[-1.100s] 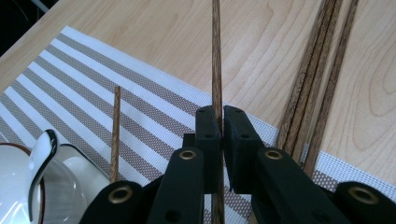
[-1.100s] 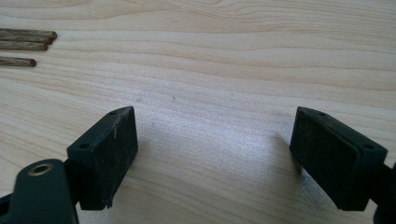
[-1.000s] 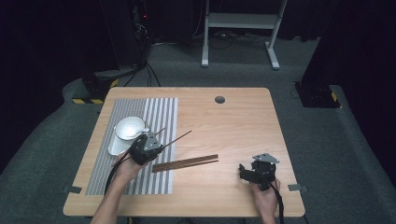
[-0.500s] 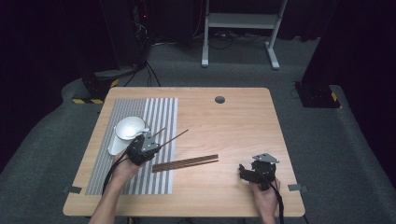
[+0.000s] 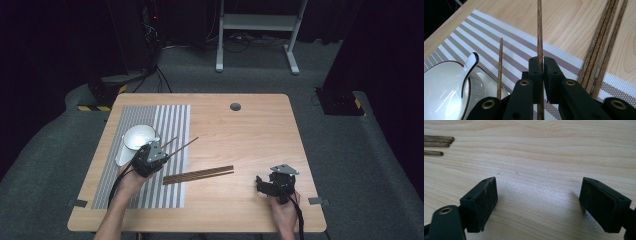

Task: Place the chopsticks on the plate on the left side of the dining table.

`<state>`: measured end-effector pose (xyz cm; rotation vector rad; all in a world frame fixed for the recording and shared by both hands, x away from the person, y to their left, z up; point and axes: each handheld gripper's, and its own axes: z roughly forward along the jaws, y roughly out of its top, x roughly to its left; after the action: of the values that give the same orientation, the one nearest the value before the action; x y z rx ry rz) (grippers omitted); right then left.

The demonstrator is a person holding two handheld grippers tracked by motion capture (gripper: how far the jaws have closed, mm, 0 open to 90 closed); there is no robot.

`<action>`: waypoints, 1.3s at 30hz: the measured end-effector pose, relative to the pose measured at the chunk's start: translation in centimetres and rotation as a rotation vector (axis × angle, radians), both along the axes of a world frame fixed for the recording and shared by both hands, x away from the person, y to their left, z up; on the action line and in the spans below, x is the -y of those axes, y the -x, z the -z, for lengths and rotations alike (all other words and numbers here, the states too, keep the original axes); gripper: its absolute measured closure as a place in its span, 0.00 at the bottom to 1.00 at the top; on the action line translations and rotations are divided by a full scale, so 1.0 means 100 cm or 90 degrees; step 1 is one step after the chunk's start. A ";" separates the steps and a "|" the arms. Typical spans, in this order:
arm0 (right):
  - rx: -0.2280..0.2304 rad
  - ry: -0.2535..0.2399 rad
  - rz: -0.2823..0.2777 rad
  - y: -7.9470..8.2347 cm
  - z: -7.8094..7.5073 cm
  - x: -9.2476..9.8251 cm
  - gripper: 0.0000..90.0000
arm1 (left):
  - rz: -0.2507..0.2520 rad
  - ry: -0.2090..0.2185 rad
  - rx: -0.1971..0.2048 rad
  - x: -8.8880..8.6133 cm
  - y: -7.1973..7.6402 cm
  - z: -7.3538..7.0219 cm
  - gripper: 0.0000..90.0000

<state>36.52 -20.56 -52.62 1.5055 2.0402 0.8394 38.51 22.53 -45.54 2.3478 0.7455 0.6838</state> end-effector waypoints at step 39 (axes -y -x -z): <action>-0.001 -0.001 0.001 0.000 0.000 0.000 0.16 | -0.069 -0.030 0.006 -0.027 0.004 0.013 0.94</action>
<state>36.52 -20.55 -52.62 1.5075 2.0398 0.8399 38.14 25.24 -46.83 2.3592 0.8671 0.7659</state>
